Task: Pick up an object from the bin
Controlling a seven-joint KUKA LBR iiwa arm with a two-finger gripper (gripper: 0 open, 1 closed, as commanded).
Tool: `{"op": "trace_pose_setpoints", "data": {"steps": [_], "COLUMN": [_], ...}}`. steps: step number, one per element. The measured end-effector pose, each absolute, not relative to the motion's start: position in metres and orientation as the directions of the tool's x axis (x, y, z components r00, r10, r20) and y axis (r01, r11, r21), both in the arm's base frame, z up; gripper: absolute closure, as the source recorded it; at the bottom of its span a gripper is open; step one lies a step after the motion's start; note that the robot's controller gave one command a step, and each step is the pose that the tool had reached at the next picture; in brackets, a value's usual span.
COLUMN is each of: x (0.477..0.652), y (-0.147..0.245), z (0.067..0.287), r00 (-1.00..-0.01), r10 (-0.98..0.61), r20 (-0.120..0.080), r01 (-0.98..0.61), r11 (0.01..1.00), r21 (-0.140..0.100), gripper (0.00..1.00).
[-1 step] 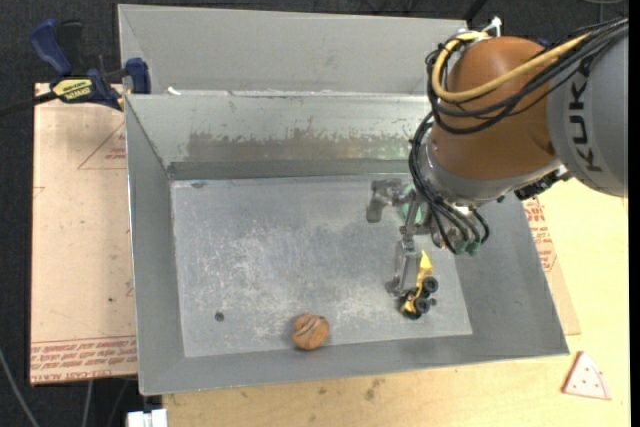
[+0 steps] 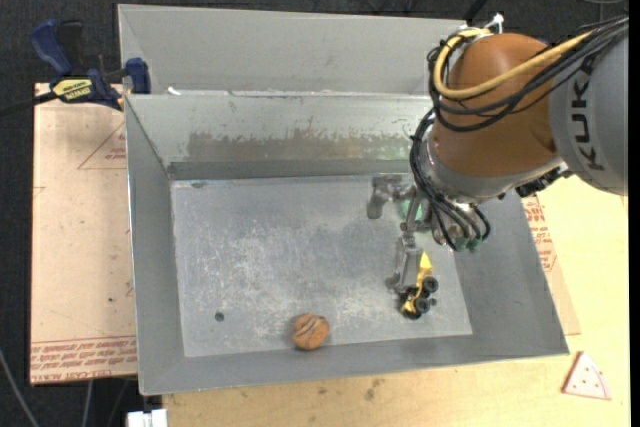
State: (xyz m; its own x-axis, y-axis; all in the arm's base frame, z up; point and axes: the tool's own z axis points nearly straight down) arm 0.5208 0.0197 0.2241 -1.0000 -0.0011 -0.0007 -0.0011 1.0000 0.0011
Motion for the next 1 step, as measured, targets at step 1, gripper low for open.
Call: {"op": "trace_pose_setpoints", "data": {"steps": [1], "x": [0.5252], "y": [-0.0124], "z": [0.1894], "r00": [-0.997], "r10": [-0.077], "r20": [-0.008], "r01": [-0.077], "r11": [0.997], "r21": [0.001], "gripper": [0.00]}}
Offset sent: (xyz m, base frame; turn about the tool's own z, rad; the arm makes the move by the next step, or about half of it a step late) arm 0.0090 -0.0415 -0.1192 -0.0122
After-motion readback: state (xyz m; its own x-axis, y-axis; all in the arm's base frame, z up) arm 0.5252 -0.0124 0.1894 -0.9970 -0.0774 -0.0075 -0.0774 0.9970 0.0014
